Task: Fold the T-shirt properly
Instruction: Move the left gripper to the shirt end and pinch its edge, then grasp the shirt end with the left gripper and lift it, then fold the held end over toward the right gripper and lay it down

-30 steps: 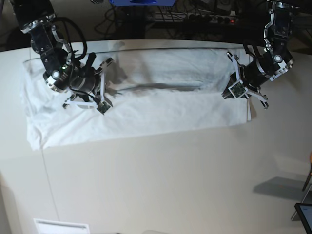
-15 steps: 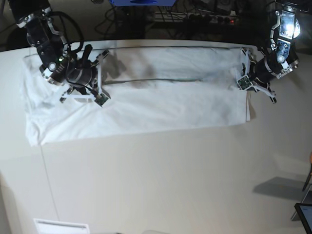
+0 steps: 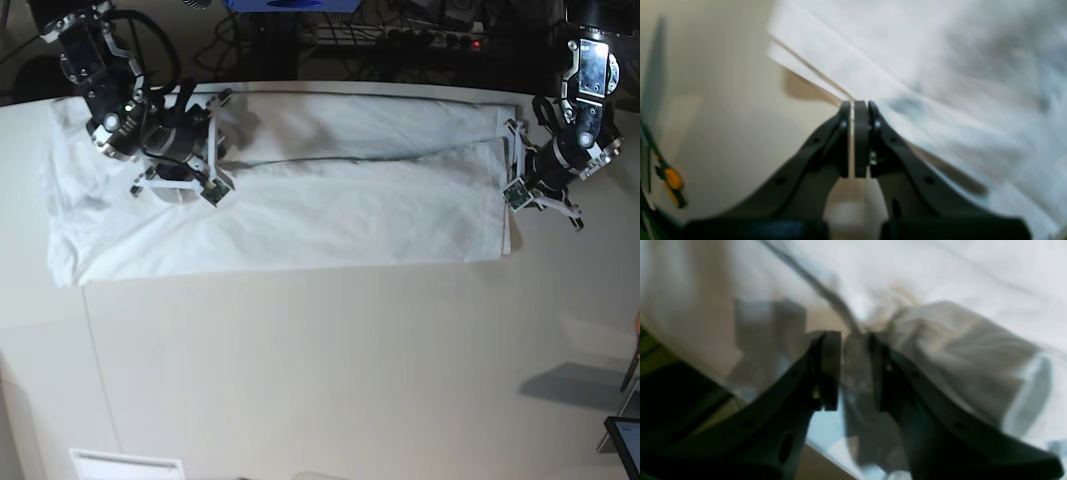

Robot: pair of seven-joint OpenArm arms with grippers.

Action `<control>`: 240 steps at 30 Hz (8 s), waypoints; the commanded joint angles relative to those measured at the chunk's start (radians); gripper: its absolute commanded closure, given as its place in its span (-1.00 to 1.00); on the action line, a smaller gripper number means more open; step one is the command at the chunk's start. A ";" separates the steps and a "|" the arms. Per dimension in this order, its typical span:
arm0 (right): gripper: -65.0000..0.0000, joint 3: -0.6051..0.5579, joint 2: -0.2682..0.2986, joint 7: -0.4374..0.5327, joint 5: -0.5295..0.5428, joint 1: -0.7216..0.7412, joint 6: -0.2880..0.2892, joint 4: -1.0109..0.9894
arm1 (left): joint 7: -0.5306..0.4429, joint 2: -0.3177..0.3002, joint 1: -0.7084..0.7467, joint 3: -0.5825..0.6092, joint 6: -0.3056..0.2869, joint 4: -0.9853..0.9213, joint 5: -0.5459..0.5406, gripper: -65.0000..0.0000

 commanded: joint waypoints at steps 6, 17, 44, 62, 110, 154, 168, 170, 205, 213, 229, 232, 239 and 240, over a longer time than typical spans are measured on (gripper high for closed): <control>0.46 0.097 -0.021 0.084 0.188 0.021 0.003 0.018 | -0.006 -0.019 0.000 -0.047 0.009 0.079 -0.115 0.93; 0.50 0.373 0.006 0.379 0.590 0.051 0.003 0.009 | 0.068 0.147 0.000 -0.071 0.009 0.102 -0.172 0.93; 0.98 0.515 0.007 0.380 0.875 0.020 0.128 -0.563 | 0.059 0.302 -0.106 -0.074 0.009 -0.240 -0.058 0.93; 0.97 0.504 -0.010 0.365 0.579 0.244 0.134 -0.723 | 0.062 0.312 -0.145 -0.076 0.009 -0.251 -0.034 0.93; 0.97 0.504 -0.019 0.300 0.499 0.230 0.260 -0.636 | 0.660 0.252 -0.039 -0.685 0.009 -0.219 -1.072 -0.27; 0.97 0.502 -0.019 0.300 0.499 0.224 0.260 -0.643 | 0.477 0.332 -0.114 -0.344 0.009 -0.203 -0.715 1.00; 0.97 0.502 -0.021 0.300 0.499 0.222 0.260 -0.643 | 0.548 0.386 -0.063 -0.190 0.009 0.295 -0.373 1.00; 0.97 0.502 -0.022 0.300 0.499 0.222 0.260 -0.643 | 0.557 0.392 -0.080 -0.131 0.009 0.304 -0.373 1.00; 0.97 0.502 -0.022 0.300 0.499 0.222 0.258 -0.645 | 0.559 0.662 -0.159 0.237 0.009 0.283 -0.373 1.00; 0.97 0.502 -0.024 0.300 0.499 0.222 0.258 -0.645 | 0.559 0.662 -0.166 0.237 0.009 0.206 -0.376 1.00; 0.97 0.495 -0.024 0.300 0.499 0.222 0.258 -0.645 | 0.559 0.708 -0.169 0.236 0.009 0.206 -0.377 0.90; 0.97 0.444 -0.021 0.306 0.499 0.222 0.258 -0.645 | 0.559 0.725 -0.169 0.236 0.009 0.208 -0.377 0.52; 0.97 0.423 -0.022 0.310 0.499 0.222 0.258 -0.645 | 0.559 0.728 -0.163 0.239 0.009 0.215 -0.408 0.06; 0.97 0.423 -0.022 0.310 0.499 0.222 0.258 -0.645 | 0.559 0.724 -0.166 0.239 0.009 0.215 -0.445 0.06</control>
